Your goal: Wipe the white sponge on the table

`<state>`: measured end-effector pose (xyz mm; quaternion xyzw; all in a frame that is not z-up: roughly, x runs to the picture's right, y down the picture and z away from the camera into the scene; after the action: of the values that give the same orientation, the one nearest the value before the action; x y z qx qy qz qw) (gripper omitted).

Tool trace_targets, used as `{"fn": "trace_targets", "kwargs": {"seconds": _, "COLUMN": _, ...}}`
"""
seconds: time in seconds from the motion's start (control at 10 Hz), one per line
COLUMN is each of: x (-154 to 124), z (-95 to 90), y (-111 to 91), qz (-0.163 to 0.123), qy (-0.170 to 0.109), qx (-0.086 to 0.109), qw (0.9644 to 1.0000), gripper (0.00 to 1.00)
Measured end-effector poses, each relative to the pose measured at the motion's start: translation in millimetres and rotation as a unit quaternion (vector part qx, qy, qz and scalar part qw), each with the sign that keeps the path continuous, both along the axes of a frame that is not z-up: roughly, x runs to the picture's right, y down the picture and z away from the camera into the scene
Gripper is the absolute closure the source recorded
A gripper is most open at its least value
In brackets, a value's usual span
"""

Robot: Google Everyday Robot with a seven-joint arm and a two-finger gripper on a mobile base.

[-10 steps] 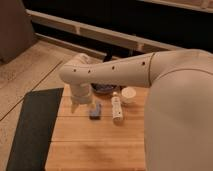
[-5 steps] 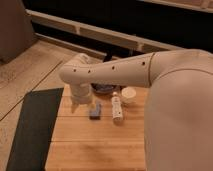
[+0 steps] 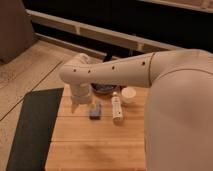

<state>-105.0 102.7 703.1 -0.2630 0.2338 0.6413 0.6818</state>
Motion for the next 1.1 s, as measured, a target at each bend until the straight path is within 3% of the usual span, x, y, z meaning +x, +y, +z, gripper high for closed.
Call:
{"fn": "trace_targets", "kwargs": {"seconds": 0.3, "x": 3.1, "z": 7.0, "y": -10.7, "qz": -0.031, "qy": 0.003, "qx": 0.019, "qw": 0.9993, "gripper": 0.35}}
{"fn": "trace_targets", "kwargs": {"seconds": 0.4, "x": 3.3, "z": 16.9, "y": -27.6, "qz": -0.064, "qy": -0.004, "qx": 0.048, "qw": 0.9968, "gripper": 0.35}}
{"fn": "trace_targets", "kwargs": {"seconds": 0.6, "x": 12.5, "z": 38.0, "y": -63.1, "qz": -0.095, "qy": -0.021, "qx": 0.104, "qw": 0.9899, "gripper": 0.35}}
{"fn": "trace_targets", "kwargs": {"seconds": 0.8, "x": 19.2, "z": 55.7, "y": -85.0, "qz": -0.09, "qy": -0.057, "qx": 0.148, "qw": 0.9832, "gripper": 0.35}}
{"fn": "trace_targets", "kwargs": {"seconds": 1.1, "x": 26.0, "z": 61.9, "y": -79.5, "qz": -0.056, "qy": -0.101, "qx": 0.162, "qw": 0.98, "gripper": 0.35}}
